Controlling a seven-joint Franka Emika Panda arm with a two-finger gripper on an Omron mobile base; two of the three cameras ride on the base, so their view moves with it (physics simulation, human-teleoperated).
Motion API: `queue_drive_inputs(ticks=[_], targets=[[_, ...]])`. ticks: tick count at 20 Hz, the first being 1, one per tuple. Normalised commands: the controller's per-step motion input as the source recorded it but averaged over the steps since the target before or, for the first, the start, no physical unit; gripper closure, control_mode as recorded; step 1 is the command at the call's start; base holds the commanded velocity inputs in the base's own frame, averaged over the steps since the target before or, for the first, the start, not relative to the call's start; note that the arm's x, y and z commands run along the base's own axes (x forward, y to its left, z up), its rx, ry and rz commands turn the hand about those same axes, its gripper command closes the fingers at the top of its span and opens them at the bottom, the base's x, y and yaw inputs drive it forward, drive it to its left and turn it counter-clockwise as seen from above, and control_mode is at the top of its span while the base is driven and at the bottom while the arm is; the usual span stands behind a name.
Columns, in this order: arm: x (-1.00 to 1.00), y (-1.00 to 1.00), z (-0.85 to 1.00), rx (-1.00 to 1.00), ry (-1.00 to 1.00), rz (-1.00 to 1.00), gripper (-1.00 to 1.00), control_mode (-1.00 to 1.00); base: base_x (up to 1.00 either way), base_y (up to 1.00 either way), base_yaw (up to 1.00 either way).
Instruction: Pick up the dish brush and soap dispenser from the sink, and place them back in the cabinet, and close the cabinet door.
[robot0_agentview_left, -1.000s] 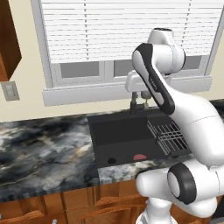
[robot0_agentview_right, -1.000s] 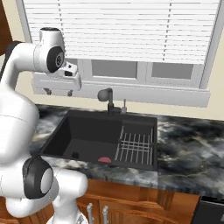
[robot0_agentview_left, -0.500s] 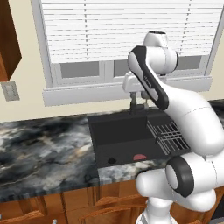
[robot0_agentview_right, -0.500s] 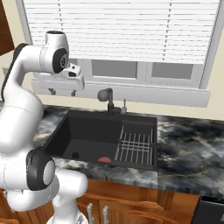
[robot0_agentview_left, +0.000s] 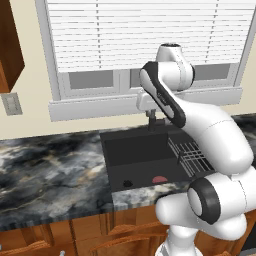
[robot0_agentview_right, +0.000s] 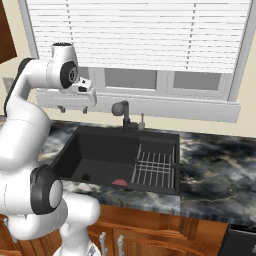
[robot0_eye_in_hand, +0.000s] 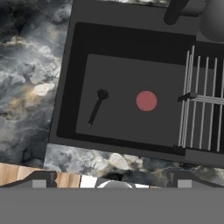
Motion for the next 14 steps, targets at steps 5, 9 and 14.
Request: queue_drive_inputs(ticks=[5,9,14], targets=[[0.15,0.02,-0.19,0.00,0.00,0.00,-1.00,-1.00,0.00,0.00,0.00],[0.13,0.01,-0.14,0.00,0.00,0.00,-1.00,-1.00,0.00,0.00,0.00],[0.11,0.11,-0.20,0.00,0.00,0.02,-1.00,-1.00,0.00,0.00,0.00]])
